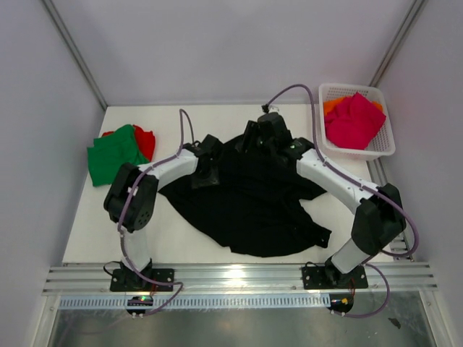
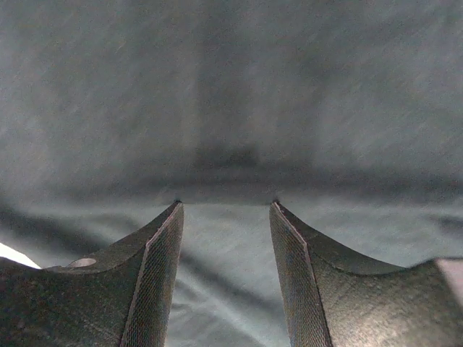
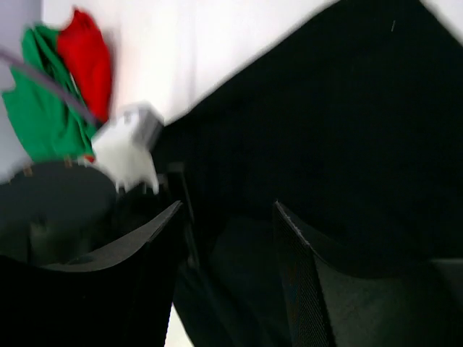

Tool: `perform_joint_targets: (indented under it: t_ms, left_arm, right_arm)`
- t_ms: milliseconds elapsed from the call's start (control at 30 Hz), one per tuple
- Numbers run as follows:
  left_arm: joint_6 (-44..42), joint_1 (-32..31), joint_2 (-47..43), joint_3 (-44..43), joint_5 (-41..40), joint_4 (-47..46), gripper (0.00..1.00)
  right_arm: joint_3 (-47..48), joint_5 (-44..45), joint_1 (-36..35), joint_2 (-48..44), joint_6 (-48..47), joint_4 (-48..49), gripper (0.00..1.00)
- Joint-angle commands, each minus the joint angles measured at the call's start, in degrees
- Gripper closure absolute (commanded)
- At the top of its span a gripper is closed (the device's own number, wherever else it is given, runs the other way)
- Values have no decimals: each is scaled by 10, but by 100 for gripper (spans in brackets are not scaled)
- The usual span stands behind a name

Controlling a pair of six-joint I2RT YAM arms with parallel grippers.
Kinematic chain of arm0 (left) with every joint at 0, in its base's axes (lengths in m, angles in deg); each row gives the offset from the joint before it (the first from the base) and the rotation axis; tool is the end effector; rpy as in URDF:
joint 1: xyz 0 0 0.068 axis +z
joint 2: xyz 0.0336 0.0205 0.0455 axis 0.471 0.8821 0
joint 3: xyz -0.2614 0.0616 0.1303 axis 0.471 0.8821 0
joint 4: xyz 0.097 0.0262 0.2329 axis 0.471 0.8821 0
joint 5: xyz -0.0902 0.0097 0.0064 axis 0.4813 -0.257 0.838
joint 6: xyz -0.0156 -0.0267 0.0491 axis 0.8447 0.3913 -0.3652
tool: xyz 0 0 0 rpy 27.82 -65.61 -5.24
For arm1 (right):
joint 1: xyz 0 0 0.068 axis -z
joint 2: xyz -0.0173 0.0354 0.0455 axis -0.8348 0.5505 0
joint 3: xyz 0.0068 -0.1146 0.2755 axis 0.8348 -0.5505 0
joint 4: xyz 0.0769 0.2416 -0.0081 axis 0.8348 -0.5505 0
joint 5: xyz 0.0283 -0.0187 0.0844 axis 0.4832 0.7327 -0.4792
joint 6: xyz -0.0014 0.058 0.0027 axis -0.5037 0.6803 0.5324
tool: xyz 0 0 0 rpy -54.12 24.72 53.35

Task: Fold and stack the t-shirts
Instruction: Flatten out the tshirt

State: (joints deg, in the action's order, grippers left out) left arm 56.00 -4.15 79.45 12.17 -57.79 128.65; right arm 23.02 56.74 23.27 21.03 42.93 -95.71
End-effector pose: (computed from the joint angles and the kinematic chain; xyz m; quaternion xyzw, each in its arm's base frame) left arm 0.3118 -0.1884 0.2027 -0.0973 0.9811 -0.0199 0.1661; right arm 0.3148 0.2036 0.3421 0.0533 0.8741 0.2558 0.4095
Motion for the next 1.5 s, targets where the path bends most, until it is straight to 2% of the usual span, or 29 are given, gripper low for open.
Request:
perform_joint_targets:
  t_ms: [0, 400, 600, 933, 1467]
  left_arm:
    - [-20, -3, 38, -80, 17, -9, 46]
    - [-65, -4, 173, -308, 40, 53, 46]
    - [-84, -4, 248, -364, 22, 89, 47]
    - [-83, 10, 263, -362, -41, 112, 47]
    - [34, 166, 150, -189, -188, 142, 46]
  right_arm:
    - [-53, -1, -31, -45, 34, -23, 44]
    - [-169, 30, -65, -150, 78, -45, 44]
    - [-178, 46, -65, -184, 85, -61, 44]
    - [-179, 60, -65, -210, 90, -76, 44]
    - [-181, 56, -65, -216, 75, -81, 44]
